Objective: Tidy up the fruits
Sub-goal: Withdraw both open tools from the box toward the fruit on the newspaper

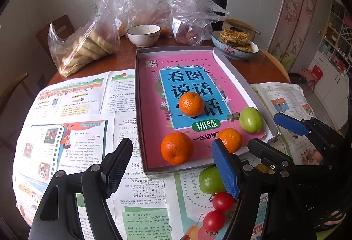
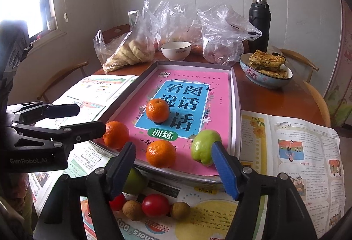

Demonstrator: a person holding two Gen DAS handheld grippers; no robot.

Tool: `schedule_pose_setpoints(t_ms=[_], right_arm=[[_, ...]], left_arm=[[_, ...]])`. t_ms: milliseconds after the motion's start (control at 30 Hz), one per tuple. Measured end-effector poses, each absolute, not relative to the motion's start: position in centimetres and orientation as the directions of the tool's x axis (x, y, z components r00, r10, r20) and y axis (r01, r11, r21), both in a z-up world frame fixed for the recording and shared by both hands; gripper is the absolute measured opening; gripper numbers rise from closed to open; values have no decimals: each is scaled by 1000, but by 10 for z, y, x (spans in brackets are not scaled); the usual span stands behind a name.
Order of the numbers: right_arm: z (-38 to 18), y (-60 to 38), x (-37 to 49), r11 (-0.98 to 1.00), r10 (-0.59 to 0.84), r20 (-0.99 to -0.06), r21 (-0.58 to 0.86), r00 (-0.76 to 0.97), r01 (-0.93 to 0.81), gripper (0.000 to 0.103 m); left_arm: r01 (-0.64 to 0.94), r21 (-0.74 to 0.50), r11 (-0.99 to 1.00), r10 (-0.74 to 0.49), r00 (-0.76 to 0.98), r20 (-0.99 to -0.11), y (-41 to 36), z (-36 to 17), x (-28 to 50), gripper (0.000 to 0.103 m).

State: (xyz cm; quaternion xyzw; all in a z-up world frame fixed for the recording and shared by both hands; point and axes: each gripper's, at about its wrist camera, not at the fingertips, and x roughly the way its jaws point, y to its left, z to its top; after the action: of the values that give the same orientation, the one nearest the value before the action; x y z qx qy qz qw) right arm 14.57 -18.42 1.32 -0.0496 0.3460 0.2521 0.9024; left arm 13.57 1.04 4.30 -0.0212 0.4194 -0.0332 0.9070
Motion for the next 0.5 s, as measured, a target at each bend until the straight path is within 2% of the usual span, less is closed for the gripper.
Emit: schedule_pose_setpoints(t_ms=[500], right_arm=[[20,-188,136,873,415,-638,76,649,-482,75]], left_arm=[[53,-60,997,-80,654,-753,9,46,124,76]])
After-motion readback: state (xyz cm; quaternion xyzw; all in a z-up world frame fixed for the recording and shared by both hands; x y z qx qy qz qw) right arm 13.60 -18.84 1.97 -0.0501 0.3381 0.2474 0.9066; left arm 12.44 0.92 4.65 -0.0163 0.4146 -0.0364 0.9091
